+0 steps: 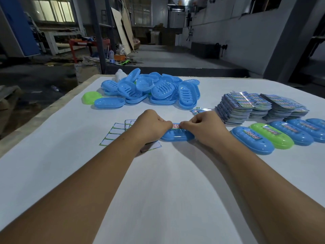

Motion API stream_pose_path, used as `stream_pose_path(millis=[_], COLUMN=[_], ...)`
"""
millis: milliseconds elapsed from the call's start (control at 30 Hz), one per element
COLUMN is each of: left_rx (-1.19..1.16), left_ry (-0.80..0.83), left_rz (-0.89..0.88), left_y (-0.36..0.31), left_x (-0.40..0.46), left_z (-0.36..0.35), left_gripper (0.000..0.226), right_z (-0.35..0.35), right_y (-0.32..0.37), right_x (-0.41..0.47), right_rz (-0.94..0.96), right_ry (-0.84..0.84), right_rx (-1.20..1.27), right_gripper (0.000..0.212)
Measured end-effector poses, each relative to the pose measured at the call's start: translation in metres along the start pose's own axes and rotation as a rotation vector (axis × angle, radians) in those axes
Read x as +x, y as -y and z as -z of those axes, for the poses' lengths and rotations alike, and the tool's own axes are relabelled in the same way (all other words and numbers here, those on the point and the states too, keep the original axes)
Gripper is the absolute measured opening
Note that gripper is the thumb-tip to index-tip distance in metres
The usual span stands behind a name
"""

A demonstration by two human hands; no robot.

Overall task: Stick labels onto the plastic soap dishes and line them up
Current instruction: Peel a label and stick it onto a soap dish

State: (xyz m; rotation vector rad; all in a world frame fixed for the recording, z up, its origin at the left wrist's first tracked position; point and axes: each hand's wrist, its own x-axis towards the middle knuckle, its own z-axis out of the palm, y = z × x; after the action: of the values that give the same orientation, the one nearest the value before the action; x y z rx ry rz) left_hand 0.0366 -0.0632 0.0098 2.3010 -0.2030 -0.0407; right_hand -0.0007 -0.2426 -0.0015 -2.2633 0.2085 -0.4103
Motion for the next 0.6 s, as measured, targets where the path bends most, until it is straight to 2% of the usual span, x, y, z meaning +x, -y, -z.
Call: stream_pose_path(millis=[433,600], left_rx=[0.071,0.114], left_ry=[-0.037,-0.091], left_rz=[-0.025,-0.052], left_y=[0.0005,-0.0003], left_x=[0.001,-0.0011], left_z=[-0.0031,-0.0068], left_gripper=[0.027,0.032], right_z=[-0.0015,-0.0023], right_y=[0.0029,0.0061], right_x=[-0.0009,-0.0036], right_rz=[0.025,0.041], right_ry=[-0.012,-0.026], right_rx=[-0.083,-0.135], right_gripper=[0.033,0.029])
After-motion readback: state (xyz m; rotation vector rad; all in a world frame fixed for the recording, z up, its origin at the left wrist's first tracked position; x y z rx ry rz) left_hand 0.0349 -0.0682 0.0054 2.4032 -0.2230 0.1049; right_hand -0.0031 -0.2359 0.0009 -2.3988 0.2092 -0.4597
